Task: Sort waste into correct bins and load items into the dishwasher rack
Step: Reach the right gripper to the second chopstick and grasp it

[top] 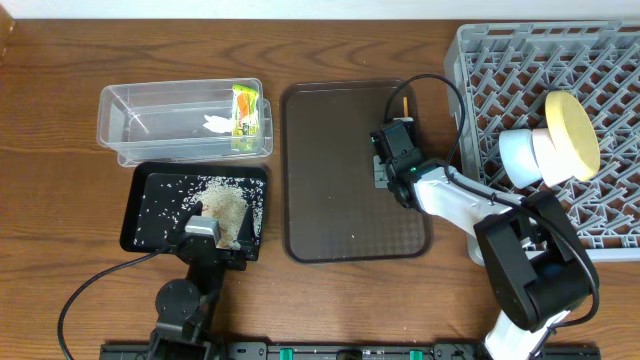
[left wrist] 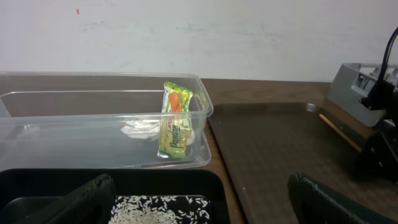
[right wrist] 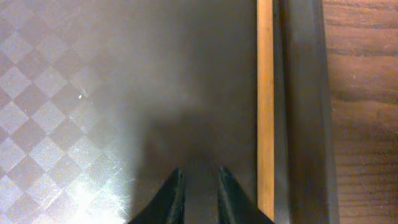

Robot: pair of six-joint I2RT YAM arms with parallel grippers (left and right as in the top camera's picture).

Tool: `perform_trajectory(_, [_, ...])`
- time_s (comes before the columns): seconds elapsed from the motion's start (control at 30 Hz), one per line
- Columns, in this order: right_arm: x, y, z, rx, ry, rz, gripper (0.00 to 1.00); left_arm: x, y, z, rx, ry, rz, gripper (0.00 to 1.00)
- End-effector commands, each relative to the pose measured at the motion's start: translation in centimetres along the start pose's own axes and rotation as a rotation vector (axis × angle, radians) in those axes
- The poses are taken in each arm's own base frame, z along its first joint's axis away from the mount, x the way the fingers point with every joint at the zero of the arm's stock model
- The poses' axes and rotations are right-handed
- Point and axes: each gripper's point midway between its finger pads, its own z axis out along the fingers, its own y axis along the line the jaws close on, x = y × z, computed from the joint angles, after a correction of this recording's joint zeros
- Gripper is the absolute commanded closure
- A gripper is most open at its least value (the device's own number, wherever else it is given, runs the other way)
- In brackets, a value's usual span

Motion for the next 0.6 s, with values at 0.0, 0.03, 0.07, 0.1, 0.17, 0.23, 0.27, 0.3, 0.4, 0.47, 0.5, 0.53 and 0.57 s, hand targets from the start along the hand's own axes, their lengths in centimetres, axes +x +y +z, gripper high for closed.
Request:
perform_trajectory(0.0, [1.2, -0.3, 0.1, -0.016, 0.046, -0.051, 0.59, 1.7, 0.6, 0.1, -0.025, 0.051, -0.003, 0.09])
perform_trajectory(0.03, [0.7, 0.2, -0.5, -0.051, 0.036, -0.075, 0.58, 1.7, 0.6, 0.1, -0.024, 0.051, -0.003, 0.09])
perform_trajectory(0.07, [0.2, 0.7, -1.2, -0.084, 0.02, -0.102, 0.57, 1.7, 0.6, 0.1, -0.025, 0.051, -0.003, 0.09])
perform_trajectory(0.1, [-0.6, 1.0, -2.1, -0.106, -0.005, -0.124, 0.56, 1.7, 0.6, 0.1, -0.024, 0.051, -0.003, 0.09])
perform_trajectory(0.17, [-2.3, 0.9, -4.1, -0.115, -0.063, -0.123, 0.55, 1.7, 0.6, 0.1, -0.024, 0.051, -0.003, 0.09])
perform_trajectory(0.23, [-3.7, 0.4, -5.4, -0.113, -0.108, -0.104, 0.55, 1.7, 0.6, 0.1, -0.024, 0.051, -0.003, 0.09])
perform_trajectory(0.27, [-4.2, 0.1, -5.9, -0.113, -0.124, -0.095, 0.55, 1.7, 0.6, 0.1, -0.025, 0.051, -0.003, 0.09])
perform_trajectory(0.3, [-4.6, -0.4, -6.2, -0.103, -0.136, -0.085, 0.55, 1.7, 0.6, 0.1, -0.024, 0.051, -0.003, 0.09])
perform_trajectory(0.4, [-4.5, -2.3, -5.6, -0.058, -0.116, -0.058, 0.57, 1.7, 0.6, 0.1, -0.025, 0.051, -0.003, 0.09])
perform_trajectory(0.47, [-3.9, -3.3, -4.8, -0.038, -0.086, -0.047, 0.57, 1.7, 0.6, 0.1, -0.025, 0.051, -0.003, 0.09])
perform_trajectory(0.5, [-3.6, -3.6, -4.4, -0.029, -0.069, -0.045, 0.58, 1.7, 0.6, 0.1, -0.024, 0.051, -0.003, 0.09])
perform_trajectory(0.53, [-3.2, -3.8, -3.9, -0.023, -0.053, -0.044, 0.59, 1.7, 0.6, 0.1, -0.024, 0.051, -0.003, 0.09])
perform_trajectory(0.57, [-2.7, -3.9, -3.3, -0.02, -0.035, -0.046, 0.6, 1.7, 0.6, 0.1, -0.025, 0.051, -0.003, 0.09])
